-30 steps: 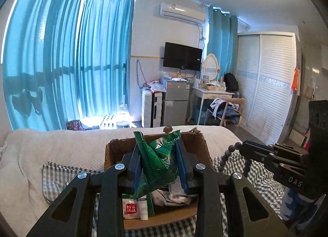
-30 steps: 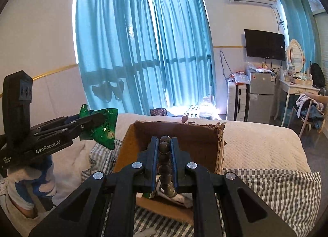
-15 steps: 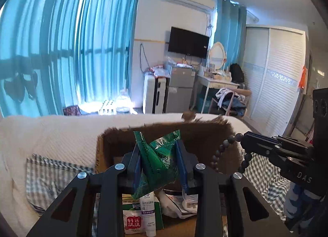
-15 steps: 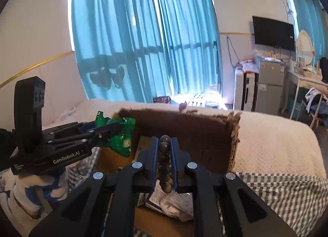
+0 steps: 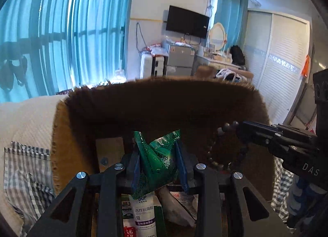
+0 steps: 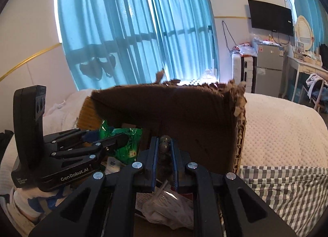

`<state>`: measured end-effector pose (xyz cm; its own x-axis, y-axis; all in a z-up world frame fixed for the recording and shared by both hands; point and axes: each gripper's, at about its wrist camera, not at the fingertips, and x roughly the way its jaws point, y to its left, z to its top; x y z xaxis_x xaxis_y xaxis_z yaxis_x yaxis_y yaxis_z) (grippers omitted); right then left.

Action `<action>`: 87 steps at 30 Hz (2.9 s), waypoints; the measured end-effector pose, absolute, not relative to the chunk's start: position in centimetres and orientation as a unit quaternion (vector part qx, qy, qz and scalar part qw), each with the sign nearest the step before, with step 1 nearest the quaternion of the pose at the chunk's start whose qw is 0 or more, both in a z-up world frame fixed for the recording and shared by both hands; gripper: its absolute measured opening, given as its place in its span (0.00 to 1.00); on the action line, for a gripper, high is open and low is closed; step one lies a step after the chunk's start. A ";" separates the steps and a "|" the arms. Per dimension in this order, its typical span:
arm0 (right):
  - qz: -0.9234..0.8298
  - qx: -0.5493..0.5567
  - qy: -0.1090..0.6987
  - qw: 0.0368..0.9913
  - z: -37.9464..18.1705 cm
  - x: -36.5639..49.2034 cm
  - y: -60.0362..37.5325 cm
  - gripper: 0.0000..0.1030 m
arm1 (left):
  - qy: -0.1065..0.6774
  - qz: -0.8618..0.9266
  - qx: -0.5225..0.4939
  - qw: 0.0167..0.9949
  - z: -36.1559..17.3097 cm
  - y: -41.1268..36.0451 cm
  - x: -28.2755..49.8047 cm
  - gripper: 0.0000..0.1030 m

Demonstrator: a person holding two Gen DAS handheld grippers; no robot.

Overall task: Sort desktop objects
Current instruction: 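Open both grippers to drop the packet and bracelet into the box, then grasp the white bottle with the left gripper while the right grasps the black round case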

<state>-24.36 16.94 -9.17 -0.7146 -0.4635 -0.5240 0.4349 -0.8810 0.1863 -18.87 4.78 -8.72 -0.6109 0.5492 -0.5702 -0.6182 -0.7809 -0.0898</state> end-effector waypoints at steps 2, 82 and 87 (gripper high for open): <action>-0.926 0.292 -0.025 0.237 -9.1 -24.3 17.0 0.15 | 0.060 0.896 -0.302 0.321 -9.0 5.0 -18.9 0.37; -0.791 0.580 0.074 0.181 -26.5 -9.7 15.0 0.64 | 0.185 0.804 -0.487 0.287 -21.7 1.7 -7.5 0.91; -0.792 0.580 0.019 0.187 -26.1 -10.5 17.1 0.27 | 0.199 0.786 -0.509 0.288 -23.2 2.7 -7.5 0.91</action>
